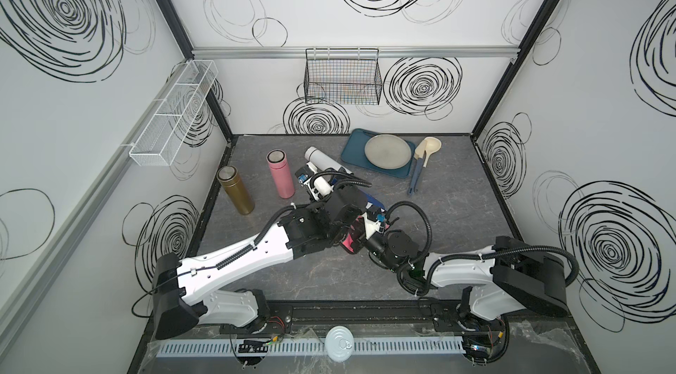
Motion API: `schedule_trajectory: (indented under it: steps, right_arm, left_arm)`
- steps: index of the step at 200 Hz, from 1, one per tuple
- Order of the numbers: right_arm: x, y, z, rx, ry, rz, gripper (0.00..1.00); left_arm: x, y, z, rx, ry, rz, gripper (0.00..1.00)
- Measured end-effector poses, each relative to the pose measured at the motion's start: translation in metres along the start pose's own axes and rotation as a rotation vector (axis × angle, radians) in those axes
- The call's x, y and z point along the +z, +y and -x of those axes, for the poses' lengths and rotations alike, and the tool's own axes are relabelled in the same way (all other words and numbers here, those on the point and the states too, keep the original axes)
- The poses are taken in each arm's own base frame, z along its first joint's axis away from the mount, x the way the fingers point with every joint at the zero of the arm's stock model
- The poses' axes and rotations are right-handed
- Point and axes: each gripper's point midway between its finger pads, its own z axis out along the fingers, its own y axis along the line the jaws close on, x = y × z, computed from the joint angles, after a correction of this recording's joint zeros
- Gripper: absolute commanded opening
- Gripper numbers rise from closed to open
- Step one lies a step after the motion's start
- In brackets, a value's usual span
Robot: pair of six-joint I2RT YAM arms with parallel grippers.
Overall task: Wipe the surface of the thermos
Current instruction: Wipe the dirt from the surface of the thermos.
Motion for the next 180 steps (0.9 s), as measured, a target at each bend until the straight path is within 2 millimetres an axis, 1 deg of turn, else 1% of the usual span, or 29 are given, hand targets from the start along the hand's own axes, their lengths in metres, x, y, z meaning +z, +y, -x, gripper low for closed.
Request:
schedule_trajectory:
  steps: [15,47,54,62,73,81,94,100,112,119,130,136,148,161,172,180]
  right_arm:
    - [-0.003,-0.006,-0.006,0.006,0.012,-0.004,0.00]
    - [-0.024,-0.023,-0.044,0.008,0.103,-0.039,0.00]
    - [-0.026,-0.025,-0.048,0.008,0.120,-0.043,0.00]
    - [-0.027,-0.025,-0.049,0.010,0.130,-0.042,0.00]
    - [-0.029,-0.021,-0.043,0.015,0.128,-0.025,0.00]
    - [-0.031,-0.018,-0.034,0.022,0.114,-0.007,0.00]
    - [-0.032,-0.011,-0.011,0.040,0.063,0.028,0.00]
    - [-0.032,-0.009,0.003,0.051,0.031,0.039,0.00]
    - [-0.030,-0.009,0.026,0.071,-0.025,0.041,0.00]
    - [-0.027,-0.011,0.036,0.081,-0.050,0.035,0.00]
    - [-0.025,-0.017,0.041,0.095,-0.064,0.020,0.00]
    - [-0.023,-0.022,0.039,0.102,-0.059,0.007,0.00]
    - [-0.019,-0.036,0.026,0.120,-0.032,-0.031,0.00]
    - [-0.020,-0.054,0.001,0.133,0.019,-0.080,0.00]
    - [-0.025,-0.069,-0.026,0.135,0.082,-0.124,0.00]
    - [-0.030,-0.075,-0.041,0.138,0.120,-0.145,0.00]
  left_arm:
    - [0.001,-0.003,0.001,0.027,-0.009,-0.019,0.00]
    - [0.008,-0.005,-0.007,0.131,0.002,-0.066,0.00]
    - [0.010,-0.006,-0.009,0.158,0.008,-0.087,0.00]
    - [0.013,-0.009,-0.012,0.181,0.021,-0.126,0.00]
    - [0.016,-0.012,-0.015,0.211,0.039,-0.182,0.00]
    - [0.018,-0.011,-0.015,0.231,0.050,-0.222,0.00]
    - [0.022,-0.009,-0.017,0.276,0.067,-0.280,0.00]
    - [0.024,-0.006,-0.020,0.301,0.078,-0.299,0.00]
    - [0.028,0.002,-0.028,0.358,0.099,-0.326,0.00]
    - [0.030,0.005,-0.034,0.392,0.112,-0.341,0.00]
    - [0.030,0.010,-0.045,0.444,0.133,-0.364,0.00]
    - [0.029,0.011,-0.050,0.470,0.143,-0.377,0.00]
    - [0.027,0.010,-0.058,0.530,0.158,-0.415,0.00]
    - [0.024,0.008,-0.064,0.578,0.160,-0.460,0.00]
    - [0.021,0.005,-0.068,0.594,0.148,-0.515,0.00]
    - [0.016,0.004,-0.072,0.603,0.144,-0.564,0.00]
